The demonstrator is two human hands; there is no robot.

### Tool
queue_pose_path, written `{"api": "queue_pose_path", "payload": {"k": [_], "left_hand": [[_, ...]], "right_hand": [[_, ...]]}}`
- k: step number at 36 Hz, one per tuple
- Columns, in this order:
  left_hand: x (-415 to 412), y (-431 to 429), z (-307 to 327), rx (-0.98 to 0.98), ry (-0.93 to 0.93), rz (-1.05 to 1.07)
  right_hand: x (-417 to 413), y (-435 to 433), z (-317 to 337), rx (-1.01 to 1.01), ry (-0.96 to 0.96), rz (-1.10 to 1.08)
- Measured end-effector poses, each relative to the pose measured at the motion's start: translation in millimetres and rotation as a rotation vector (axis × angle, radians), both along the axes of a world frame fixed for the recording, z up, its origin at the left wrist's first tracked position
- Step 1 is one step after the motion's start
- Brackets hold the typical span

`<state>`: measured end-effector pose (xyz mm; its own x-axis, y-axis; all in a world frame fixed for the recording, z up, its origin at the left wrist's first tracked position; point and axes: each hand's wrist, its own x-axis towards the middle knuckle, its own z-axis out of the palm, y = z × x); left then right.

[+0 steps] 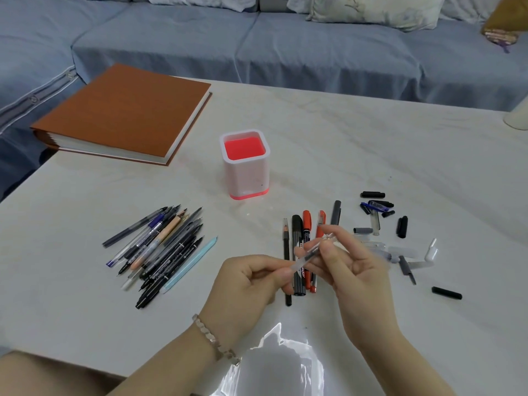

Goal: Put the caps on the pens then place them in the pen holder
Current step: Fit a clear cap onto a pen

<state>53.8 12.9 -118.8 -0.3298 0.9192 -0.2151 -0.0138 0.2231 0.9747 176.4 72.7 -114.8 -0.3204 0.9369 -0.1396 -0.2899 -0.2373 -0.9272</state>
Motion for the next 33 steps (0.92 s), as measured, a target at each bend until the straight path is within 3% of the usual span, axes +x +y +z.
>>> {"api": "queue_pose_path", "payload": {"k": [7, 9, 14, 17, 24, 27, 33], "left_hand": [[-20, 5, -5, -0.016, 0.286, -0.063], [-29, 4, -10, -0.038, 0.417, -0.065], [-68, -9, -34, -0.128, 0.990, 0.032], [-84, -14, -49, -0.225, 1.128, 0.023], [-86, -15, -63, -0.323, 1.176, -0.065], [-78, -12, -62, -0.276, 1.130, -0.056], [-58, 0, -54, -0.172, 0.916, -0.013]], "right_hand": [[-16, 4, -18, -0.074, -0.073, 0.104], [-22, 10, -20, -0.014, -0.162, 0.109], [-32, 31, -29, 0.231, -0.474, 0.092], [-41, 45, -37, 0.418, -0.670, 0.126], [-50, 52, -62, 0.678, -1.137, 0.366], [-42, 51, -63, 0.786, -1.193, 0.301], [6, 71, -63, 0.782, -1.245, 0.100]]}}
